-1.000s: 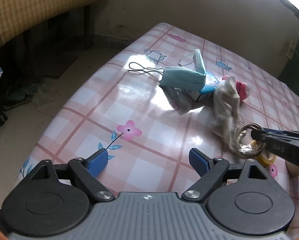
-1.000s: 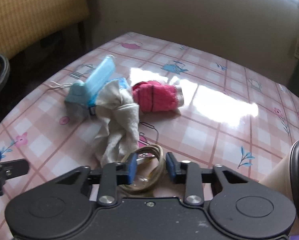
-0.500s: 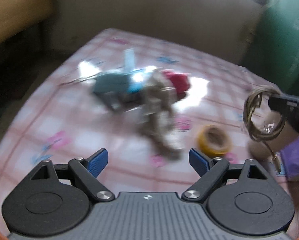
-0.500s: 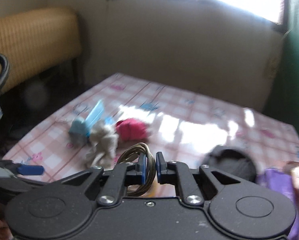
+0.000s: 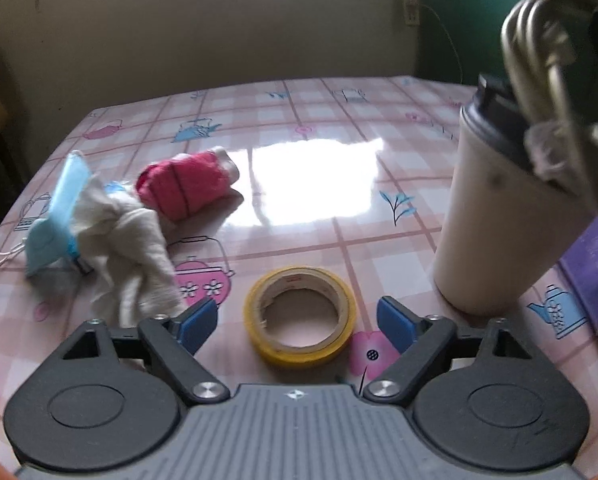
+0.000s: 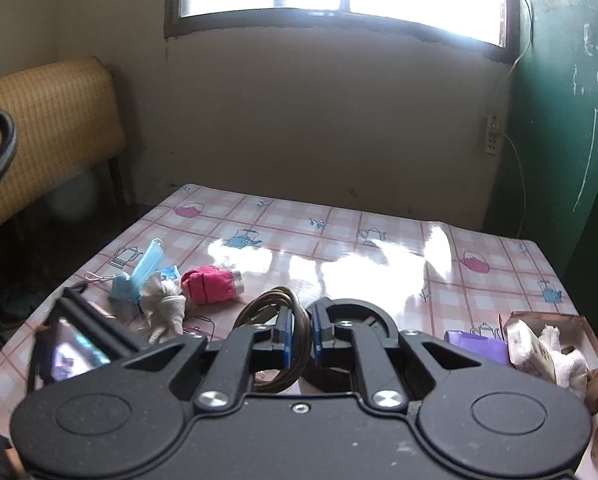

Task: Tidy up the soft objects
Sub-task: 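Grasp the yellow tape roll with the left tool while the right tool holds the key ring, then carry the yellow tape and key ring in both tools toward the cardboard box lid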

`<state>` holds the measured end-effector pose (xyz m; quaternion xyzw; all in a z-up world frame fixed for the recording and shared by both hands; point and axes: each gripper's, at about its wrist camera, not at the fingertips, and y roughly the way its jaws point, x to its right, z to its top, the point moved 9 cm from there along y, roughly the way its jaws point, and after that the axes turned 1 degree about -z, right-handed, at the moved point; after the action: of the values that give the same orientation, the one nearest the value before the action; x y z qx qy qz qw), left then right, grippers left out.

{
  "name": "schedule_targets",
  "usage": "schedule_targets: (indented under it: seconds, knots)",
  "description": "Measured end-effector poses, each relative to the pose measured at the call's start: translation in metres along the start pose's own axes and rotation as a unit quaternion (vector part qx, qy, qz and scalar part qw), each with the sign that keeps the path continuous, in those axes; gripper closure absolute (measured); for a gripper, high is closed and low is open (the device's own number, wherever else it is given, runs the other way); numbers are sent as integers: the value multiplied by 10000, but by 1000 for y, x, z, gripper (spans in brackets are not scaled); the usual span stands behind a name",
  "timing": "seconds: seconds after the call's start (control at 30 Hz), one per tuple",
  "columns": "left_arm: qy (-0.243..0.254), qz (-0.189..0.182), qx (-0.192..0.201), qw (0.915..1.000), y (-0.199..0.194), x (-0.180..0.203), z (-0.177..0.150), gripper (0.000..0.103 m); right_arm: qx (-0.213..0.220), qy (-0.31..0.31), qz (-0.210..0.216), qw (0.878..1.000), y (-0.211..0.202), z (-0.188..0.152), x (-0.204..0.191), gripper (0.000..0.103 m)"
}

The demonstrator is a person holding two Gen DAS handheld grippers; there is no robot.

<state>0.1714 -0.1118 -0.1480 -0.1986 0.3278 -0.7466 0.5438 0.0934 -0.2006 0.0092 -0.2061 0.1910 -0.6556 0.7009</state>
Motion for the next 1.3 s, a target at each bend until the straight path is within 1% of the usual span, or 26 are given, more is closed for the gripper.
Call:
schedule_targets:
  seconds: [0.03, 0.07, 0.13, 0.2, 0.3, 0.37, 0.53, 0.67, 0.8, 1.07, 1.3]
  knots:
    - [18, 10, -5, 10000, 2, 1, 0, 36, -30, 35, 9, 10000, 2, -2, 2, 91]
    - [-31, 5, 35, 10000, 2, 0, 1, 41, -60, 83, 26, 9999, 3, -3, 3, 91]
    - [-64, 18, -5, 10000, 0, -2, 3, 41, -124, 186, 50, 9997, 6, -6, 7, 91]
    - [-143, 71, 56, 9999, -7, -6, 6, 42, -179, 219, 60, 9996, 8, -8, 8, 91]
    - [-426, 269, 103, 9987, -28, -19, 15, 42, -216, 233, 74, 9995, 10, -8, 6, 91]
    - [-628, 468, 167, 9968, -44, -27, 22, 42, -227, 246, 66, 9994, 12, -6, 4, 91]
    - [-985, 778, 255, 9918, -78, -48, 36, 42, -215, 221, 139, 9994, 16, 1, -5, 91]
    - [-1109, 886, 325, 9893, -99, -58, 41, 42, -184, 245, 169, 9994, 17, 7, -8, 91]
    - [-1126, 991, 402, 9879, -113, -59, 51, 42, -119, 164, 100, 9997, 11, 13, -6, 91]
    - [-1052, 981, 548, 9881, -133, -45, 66, 42, 24, 151, -50, 9999, -4, 24, 8, 91]
    - [-1057, 817, 540, 9896, -136, -29, 73, 42, 57, 154, -146, 9998, -12, 28, 25, 91]
